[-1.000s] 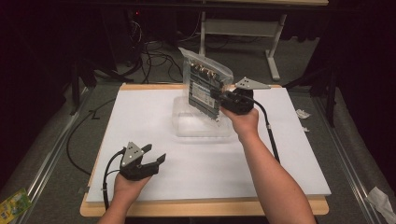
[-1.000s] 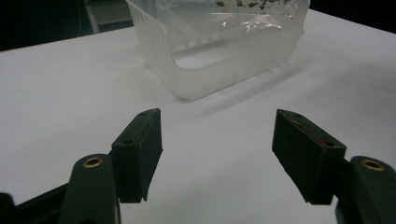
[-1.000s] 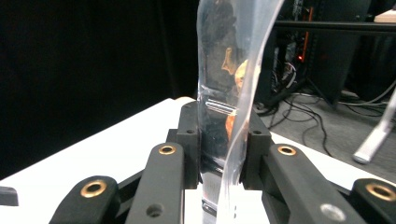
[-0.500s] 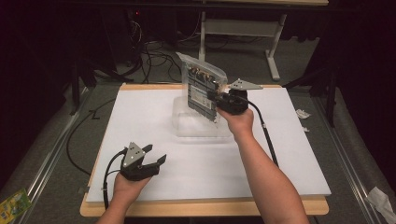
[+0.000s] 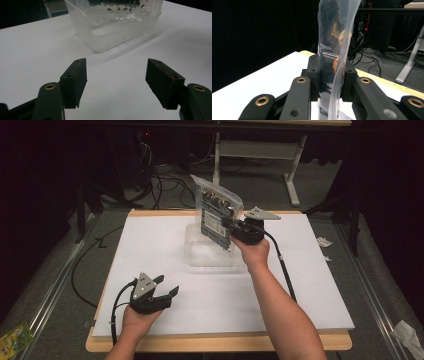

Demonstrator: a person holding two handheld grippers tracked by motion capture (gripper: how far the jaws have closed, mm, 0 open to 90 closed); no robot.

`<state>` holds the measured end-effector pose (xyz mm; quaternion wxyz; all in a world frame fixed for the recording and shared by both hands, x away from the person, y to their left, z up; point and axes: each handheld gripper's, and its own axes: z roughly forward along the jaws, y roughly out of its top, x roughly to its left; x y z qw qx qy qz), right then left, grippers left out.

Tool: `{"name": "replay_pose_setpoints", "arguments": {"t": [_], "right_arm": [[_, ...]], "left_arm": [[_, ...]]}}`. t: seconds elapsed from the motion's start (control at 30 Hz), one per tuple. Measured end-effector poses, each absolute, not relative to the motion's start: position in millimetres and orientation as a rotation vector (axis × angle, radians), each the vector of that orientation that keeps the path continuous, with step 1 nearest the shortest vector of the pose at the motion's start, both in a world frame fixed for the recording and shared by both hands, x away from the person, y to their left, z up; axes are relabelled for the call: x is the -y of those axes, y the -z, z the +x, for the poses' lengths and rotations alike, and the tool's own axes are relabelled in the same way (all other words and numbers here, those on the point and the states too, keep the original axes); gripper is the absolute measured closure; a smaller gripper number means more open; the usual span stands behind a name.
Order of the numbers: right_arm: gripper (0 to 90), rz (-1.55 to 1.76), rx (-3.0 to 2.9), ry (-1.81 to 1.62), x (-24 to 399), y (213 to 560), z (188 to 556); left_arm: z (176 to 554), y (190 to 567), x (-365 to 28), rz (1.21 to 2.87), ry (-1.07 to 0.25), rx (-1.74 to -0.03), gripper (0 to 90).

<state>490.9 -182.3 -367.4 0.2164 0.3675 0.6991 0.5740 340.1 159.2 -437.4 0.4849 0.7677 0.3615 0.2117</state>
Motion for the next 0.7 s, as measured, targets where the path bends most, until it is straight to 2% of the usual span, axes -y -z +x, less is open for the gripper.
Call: {"name": "replay_pose_setpoints", "arguments": {"t": [0.4, 0.7], "right_arm": [[75.3, 1.055, -2.001, -1.645, 168.9, 384.8, 499.1], [73.0, 1.203, -1.944, -1.674, 180.5, 398.9, 503.8]], "left_arm": [[341.7, 437.8, -160.2, 1.864, -0.511, -0.883, 33.9], [342.7, 438.9, -160.7, 1.869, -0.501, -0.88, 33.9]]}}
